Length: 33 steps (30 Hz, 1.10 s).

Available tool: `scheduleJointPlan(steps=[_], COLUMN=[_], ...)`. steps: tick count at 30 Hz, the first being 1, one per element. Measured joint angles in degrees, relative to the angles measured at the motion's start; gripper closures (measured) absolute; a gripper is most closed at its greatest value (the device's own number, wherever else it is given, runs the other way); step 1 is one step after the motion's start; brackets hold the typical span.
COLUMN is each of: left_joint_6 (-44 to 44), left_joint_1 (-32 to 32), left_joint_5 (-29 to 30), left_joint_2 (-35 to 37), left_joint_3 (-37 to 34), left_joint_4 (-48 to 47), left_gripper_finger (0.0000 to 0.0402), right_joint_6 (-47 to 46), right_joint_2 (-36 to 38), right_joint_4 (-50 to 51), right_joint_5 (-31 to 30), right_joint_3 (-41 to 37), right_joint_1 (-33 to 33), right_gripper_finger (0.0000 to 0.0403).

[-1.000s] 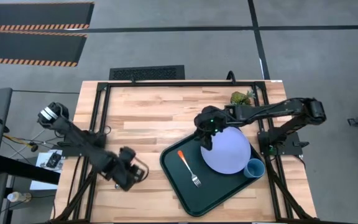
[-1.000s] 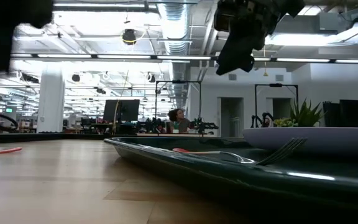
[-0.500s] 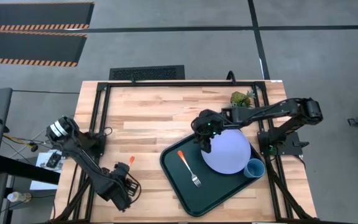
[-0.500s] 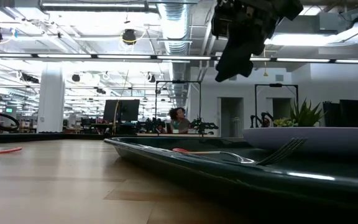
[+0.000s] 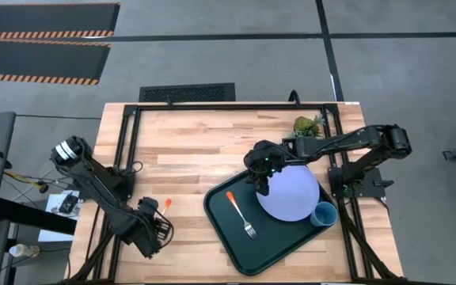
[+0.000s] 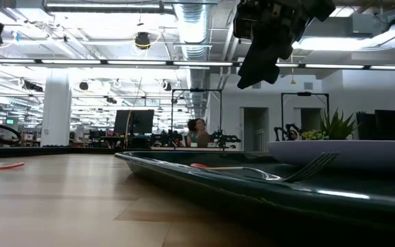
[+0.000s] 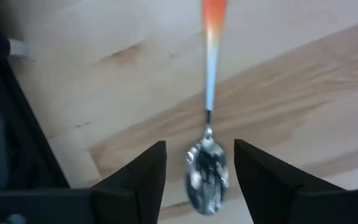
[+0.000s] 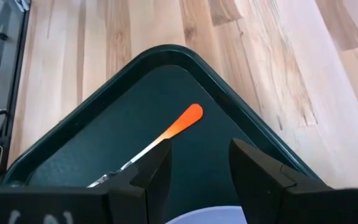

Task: Pick and place plate/cup/fork/spoon on tray
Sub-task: Put the orange spoon to the right of the orange fork on the green serving tray

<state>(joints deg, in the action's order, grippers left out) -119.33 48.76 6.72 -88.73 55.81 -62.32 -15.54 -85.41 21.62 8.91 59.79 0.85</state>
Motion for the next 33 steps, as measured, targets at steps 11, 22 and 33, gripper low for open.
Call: scheduleJointPlan(steps=[11, 22, 33], left_joint_6=[0.38, 3.06, 3.54], left_joint_1=[-1.29, -2.54, -3.63], left_joint_5=[0.11, 0.06, -2.01], left_joint_2=[1.31, 1.35, 1.4], left_joint_3=[-9.57, -13.09, -13.75], left_joint_4=[13.02, 19.78, 19.48], left_gripper_finger=[0.0228, 0.0249, 0.0391], right_joint_6=[0.43, 0.58, -0.05], right_joint_2=[0.0, 0.0, 0.0], right_joint_4=[0.66, 0.96, 1.56], right_joint_5=[0.0, 0.0, 0.0], right_joint_3=[0.0, 0.0, 0.0], right_joint_1=[0.01, 0.16, 1.24], right_gripper_finger=[0.0219, 0.0219, 0.0219])
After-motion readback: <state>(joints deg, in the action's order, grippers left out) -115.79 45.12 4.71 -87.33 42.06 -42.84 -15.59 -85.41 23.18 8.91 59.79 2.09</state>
